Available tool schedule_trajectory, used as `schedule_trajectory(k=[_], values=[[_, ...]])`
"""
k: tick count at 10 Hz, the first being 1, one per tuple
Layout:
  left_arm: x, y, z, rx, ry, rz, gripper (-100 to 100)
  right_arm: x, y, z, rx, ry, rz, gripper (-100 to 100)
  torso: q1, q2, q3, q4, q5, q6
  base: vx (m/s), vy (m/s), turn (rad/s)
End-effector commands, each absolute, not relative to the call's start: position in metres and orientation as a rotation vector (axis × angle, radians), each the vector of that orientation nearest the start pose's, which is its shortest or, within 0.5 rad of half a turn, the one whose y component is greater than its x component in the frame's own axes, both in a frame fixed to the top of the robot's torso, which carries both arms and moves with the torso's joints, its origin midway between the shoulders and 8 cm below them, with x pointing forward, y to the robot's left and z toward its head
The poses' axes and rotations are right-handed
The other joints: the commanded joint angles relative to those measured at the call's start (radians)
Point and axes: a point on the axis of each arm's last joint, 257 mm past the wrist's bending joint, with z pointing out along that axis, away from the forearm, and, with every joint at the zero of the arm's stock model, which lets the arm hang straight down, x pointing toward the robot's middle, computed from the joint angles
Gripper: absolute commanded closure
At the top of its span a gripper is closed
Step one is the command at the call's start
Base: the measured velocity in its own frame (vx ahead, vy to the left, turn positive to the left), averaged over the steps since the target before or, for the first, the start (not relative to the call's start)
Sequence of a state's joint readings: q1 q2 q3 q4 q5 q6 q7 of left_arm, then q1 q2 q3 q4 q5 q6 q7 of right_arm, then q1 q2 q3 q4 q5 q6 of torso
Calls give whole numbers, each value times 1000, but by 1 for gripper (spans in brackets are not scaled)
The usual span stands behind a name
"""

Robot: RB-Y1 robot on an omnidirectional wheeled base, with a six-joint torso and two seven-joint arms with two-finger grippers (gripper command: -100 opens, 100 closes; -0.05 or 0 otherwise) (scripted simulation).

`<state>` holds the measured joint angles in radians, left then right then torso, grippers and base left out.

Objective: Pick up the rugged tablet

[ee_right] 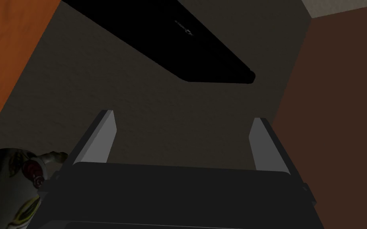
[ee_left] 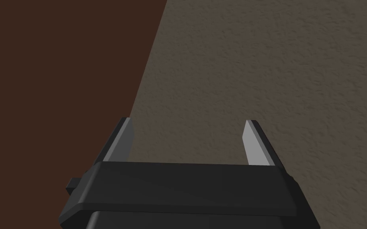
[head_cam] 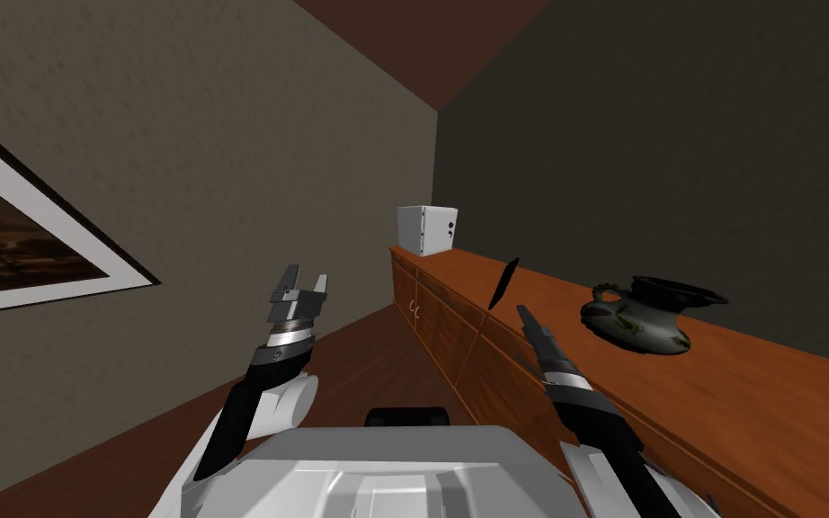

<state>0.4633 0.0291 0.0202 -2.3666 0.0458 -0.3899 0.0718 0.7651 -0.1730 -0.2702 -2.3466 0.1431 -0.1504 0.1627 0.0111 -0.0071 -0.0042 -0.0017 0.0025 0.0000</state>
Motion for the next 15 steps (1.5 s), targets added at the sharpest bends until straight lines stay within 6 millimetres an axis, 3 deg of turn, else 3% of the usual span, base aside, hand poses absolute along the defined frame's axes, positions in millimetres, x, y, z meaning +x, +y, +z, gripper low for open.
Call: schedule_trajectory(k=[1, 8, 15], values=[[345, 282, 54, -681, 582, -1397, 0, 316, -405, -85, 707, 1189, 495, -100, 0, 0, 0, 0, 0, 0, 84, 130, -52], [345, 282, 54, -681, 582, -1397, 0, 274, -474, -117, 758, 1353, 119, -100, -3, -1, -1, 0, -1, 0, 112, 129, -61], [345, 282, 55, -681, 583, -1397, 0, 245, -518, -125, 781, 1437, -122, -100, -10, 2, 1, 0, -2, -1, 79, 67, -36]])
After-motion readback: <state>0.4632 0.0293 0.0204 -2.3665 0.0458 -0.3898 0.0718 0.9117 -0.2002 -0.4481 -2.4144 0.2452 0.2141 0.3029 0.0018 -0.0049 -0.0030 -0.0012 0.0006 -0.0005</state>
